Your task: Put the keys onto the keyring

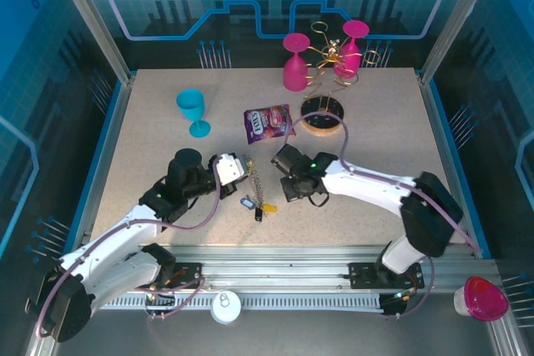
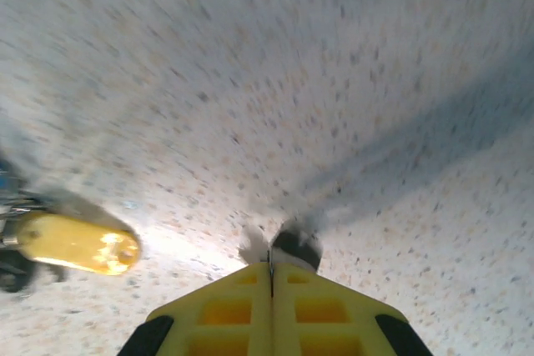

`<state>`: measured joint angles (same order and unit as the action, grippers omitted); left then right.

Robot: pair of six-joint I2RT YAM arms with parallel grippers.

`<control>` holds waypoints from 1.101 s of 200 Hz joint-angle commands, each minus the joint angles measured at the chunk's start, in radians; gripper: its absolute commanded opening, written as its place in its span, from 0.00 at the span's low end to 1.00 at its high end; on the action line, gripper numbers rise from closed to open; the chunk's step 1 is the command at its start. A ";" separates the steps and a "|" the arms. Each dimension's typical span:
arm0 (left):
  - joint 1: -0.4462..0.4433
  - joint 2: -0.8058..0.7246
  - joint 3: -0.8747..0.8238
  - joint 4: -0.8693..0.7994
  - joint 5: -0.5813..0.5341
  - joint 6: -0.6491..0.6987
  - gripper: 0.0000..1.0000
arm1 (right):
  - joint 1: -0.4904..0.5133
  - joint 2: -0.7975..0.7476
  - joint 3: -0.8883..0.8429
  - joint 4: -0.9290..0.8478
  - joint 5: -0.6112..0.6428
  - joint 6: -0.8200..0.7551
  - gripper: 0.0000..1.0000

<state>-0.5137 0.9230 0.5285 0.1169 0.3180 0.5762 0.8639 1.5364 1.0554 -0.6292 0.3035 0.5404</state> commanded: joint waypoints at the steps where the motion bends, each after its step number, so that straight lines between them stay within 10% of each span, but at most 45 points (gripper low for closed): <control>1: -0.001 -0.031 -0.020 0.079 0.030 0.029 0.00 | 0.006 -0.073 -0.040 0.155 0.040 -0.218 0.00; 80: -0.001 -0.027 -0.004 0.082 0.075 0.049 0.00 | -0.144 -0.372 -0.238 0.520 -0.453 -0.597 0.00; 220: -0.003 0.105 0.114 0.120 0.168 0.027 0.00 | -0.216 -0.442 -0.120 0.360 -0.606 -0.554 0.00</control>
<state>-0.5133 1.0267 0.6132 0.1631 0.4423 0.6033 0.6468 1.1091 0.8951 -0.1886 -0.2737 0.0338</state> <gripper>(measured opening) 0.049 0.056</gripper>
